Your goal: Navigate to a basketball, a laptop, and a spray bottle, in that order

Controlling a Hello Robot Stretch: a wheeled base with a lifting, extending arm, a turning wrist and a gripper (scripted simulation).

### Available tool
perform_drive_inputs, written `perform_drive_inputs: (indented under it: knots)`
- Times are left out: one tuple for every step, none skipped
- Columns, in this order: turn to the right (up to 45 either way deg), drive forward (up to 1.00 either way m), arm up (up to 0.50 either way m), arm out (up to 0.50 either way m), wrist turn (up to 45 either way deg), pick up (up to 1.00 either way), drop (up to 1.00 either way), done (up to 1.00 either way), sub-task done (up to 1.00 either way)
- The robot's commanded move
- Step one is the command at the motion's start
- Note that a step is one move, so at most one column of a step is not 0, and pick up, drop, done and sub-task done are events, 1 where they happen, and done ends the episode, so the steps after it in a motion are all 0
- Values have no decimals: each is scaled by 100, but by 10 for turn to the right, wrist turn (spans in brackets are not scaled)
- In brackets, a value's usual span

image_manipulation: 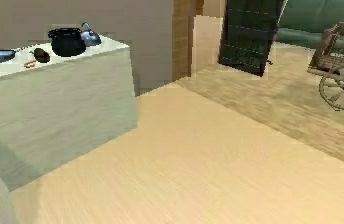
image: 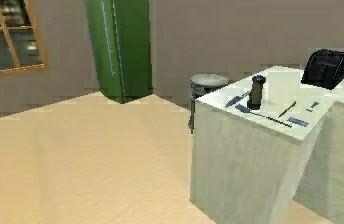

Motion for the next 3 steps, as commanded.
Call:
perform_drive_inputs:
  knots:
    - [-450,0,0,0,0,0,0,0,0]
    - [-330,0,0,0,0,0,0,0,0]
    - [-30,0,0,0,0,0,0,0,0]
